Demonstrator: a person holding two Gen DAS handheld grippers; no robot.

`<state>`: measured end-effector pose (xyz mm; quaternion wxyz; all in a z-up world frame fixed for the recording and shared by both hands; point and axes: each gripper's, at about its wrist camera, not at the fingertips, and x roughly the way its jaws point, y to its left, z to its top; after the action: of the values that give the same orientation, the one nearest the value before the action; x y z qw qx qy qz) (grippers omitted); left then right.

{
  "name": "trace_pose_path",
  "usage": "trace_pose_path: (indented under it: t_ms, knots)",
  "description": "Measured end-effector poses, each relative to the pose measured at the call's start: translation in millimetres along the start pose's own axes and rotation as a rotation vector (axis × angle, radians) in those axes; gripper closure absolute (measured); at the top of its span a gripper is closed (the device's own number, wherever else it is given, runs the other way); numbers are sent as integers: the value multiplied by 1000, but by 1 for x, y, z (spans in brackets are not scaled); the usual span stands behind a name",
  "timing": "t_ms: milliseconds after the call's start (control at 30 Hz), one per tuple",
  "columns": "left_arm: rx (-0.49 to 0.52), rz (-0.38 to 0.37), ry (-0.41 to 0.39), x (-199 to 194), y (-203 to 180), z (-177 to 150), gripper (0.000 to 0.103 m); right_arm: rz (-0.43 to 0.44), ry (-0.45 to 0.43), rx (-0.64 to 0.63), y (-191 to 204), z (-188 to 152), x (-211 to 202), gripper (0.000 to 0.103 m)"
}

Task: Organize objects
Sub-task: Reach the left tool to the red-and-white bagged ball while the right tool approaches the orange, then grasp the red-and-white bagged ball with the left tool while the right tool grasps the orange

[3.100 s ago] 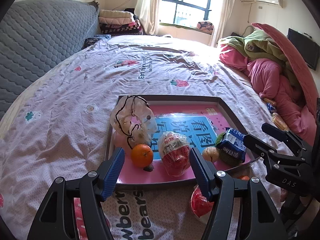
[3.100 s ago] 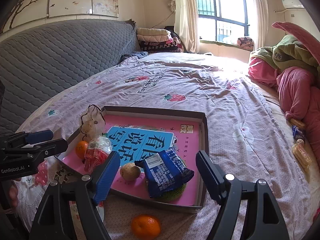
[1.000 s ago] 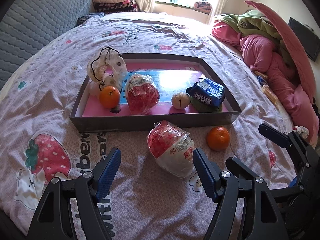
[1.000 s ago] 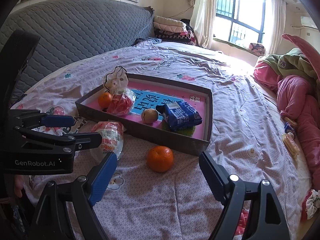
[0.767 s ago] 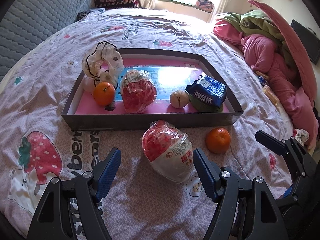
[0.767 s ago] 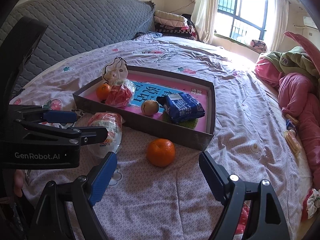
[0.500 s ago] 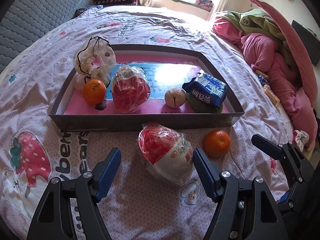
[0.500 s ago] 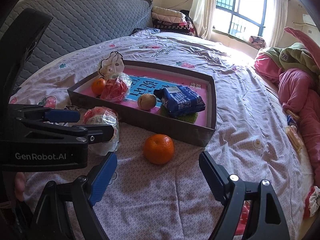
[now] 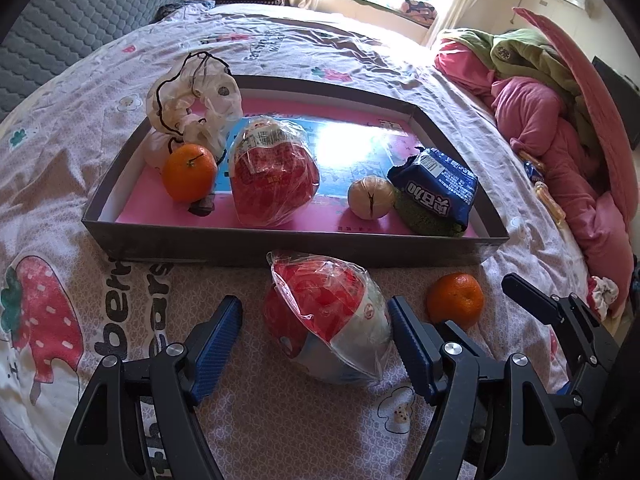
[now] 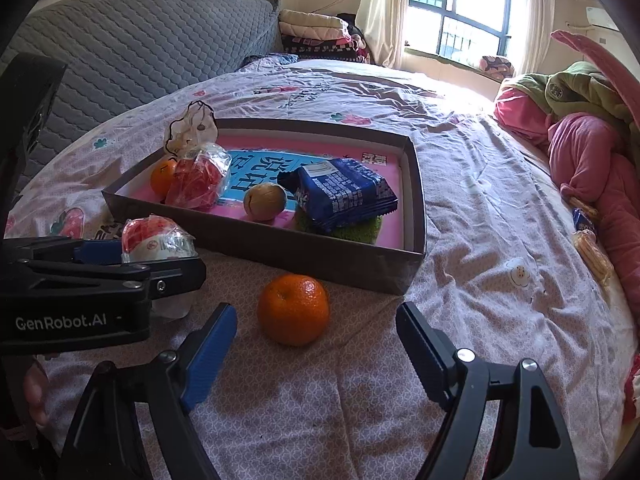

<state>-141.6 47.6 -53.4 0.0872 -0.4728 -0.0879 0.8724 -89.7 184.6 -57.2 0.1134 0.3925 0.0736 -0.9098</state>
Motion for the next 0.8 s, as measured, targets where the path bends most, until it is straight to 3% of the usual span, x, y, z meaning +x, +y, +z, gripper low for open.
trace_pose_path:
  t_ms: [333, 600, 800]
  knots:
    - [1, 7, 2, 9, 6, 0, 28, -8, 7, -52, 12, 2, 12, 37]
    - [17, 15, -6, 11, 3, 0, 30, 10, 17, -70, 15, 3, 19, 60]
    - [15, 10, -9, 12, 4, 1, 33, 35, 23, -52, 12, 3, 21, 63]
